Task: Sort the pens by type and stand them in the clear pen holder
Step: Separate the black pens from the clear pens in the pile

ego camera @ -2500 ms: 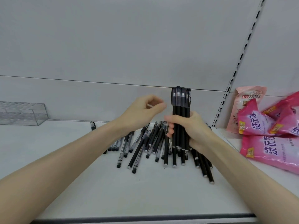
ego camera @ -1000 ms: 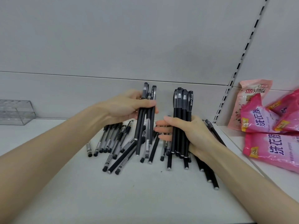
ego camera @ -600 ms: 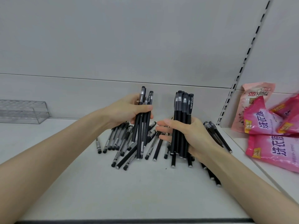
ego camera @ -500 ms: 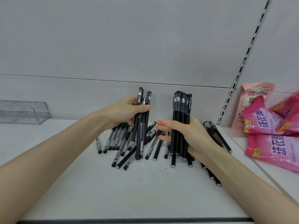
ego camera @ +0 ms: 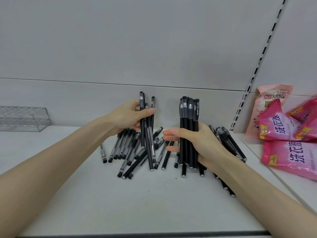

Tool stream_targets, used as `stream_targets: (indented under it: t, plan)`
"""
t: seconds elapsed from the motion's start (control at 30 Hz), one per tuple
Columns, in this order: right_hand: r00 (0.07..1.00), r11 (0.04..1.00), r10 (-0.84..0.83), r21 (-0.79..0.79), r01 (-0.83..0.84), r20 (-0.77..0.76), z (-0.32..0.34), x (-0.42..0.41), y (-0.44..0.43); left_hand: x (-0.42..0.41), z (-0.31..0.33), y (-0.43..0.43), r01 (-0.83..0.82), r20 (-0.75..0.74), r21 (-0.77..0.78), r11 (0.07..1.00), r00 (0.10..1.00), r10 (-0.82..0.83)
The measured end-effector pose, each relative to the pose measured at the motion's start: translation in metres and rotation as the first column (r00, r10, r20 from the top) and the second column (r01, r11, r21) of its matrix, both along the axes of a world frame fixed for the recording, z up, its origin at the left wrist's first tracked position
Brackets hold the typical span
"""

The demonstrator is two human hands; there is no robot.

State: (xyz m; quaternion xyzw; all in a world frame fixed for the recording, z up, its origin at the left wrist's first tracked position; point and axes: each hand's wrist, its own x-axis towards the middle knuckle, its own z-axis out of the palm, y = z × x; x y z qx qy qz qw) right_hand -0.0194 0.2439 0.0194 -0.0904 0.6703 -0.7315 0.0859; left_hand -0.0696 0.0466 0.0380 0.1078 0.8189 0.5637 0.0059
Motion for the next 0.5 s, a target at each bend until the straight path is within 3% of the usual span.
stream_targets:
  t: [0.1, 0.33, 0.5]
  plan:
    - [1.000, 1.000, 0.006, 0.009, -0.006, 0.002, -0.001, -0.002, 0.000, -0.002, -0.002, -0.002, 0.023, -0.017, -0.052, 0.998, 1.000, -0.024]
    - [1.000, 1.000, 0.006, 0.024, -0.006, -0.006, 0.000, -0.003, -0.001, -0.004, 0.000, -0.008, -0.042, -0.011, 0.009, 0.999, 0.999, 0.042]
    - [0.999, 0.999, 0.038, -0.023, -0.038, -0.009, 0.001, -0.001, -0.003, 0.014, 0.025, -0.003, 0.085, -0.169, -0.011, 0.996, 0.982, -0.086]
